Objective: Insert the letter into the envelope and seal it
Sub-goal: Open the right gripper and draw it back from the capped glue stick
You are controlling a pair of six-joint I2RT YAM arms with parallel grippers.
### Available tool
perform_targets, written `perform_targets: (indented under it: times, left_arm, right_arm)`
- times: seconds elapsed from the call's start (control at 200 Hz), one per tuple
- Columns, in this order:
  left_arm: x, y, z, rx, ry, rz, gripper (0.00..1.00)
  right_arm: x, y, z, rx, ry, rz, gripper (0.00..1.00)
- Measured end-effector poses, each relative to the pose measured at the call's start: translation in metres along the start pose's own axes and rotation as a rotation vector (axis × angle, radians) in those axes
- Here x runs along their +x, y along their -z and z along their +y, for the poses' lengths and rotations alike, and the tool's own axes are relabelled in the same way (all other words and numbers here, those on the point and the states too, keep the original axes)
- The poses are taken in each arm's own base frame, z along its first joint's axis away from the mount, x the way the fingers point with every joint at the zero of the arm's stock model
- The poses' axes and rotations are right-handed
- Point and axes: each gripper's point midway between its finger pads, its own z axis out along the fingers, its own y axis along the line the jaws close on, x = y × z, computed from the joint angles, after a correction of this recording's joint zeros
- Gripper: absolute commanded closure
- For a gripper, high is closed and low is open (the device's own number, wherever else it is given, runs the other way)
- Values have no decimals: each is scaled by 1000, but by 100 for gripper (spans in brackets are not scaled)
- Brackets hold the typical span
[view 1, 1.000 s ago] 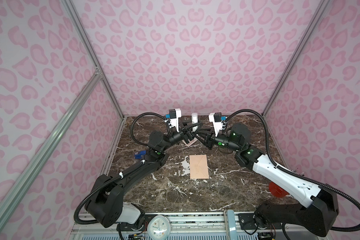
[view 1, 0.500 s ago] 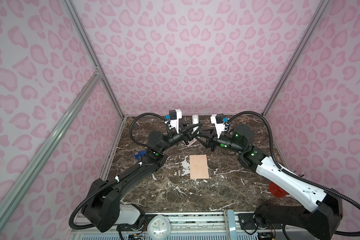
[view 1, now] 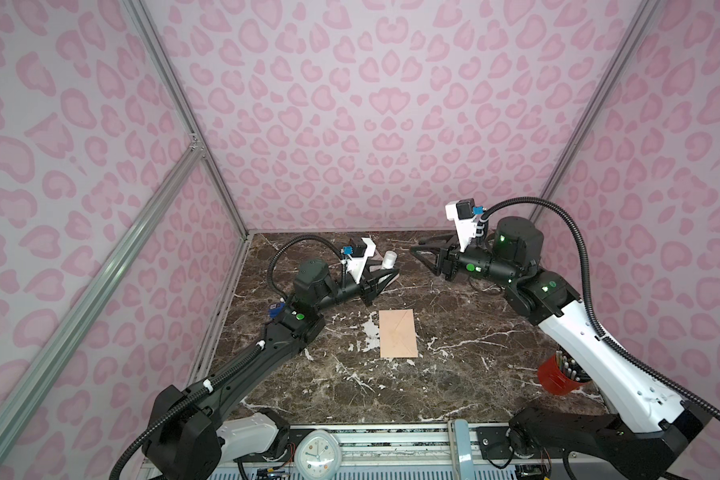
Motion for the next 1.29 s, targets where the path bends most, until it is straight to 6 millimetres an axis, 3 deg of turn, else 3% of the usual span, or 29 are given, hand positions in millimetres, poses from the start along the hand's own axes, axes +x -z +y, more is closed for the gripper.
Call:
perform_targets:
  times: [0.14, 0.345, 0.86, 1.295]
  left_arm:
    - [14, 0, 4, -24, -49, 61, 89]
    - [19, -3, 4, -26, -102, 94, 90]
    - [27, -7, 7, -30, -116, 115, 90]
    - [45, -8, 10, -32, -81, 182, 92]
  right_arm:
    - [3, -11, 2, -24, -105, 103, 54]
    - [28, -31, -4, -25, -211, 247, 73]
    - [57, -44, -15, 7, -285, 338, 81]
    - [74, -57, -22, 46, -196, 401, 86]
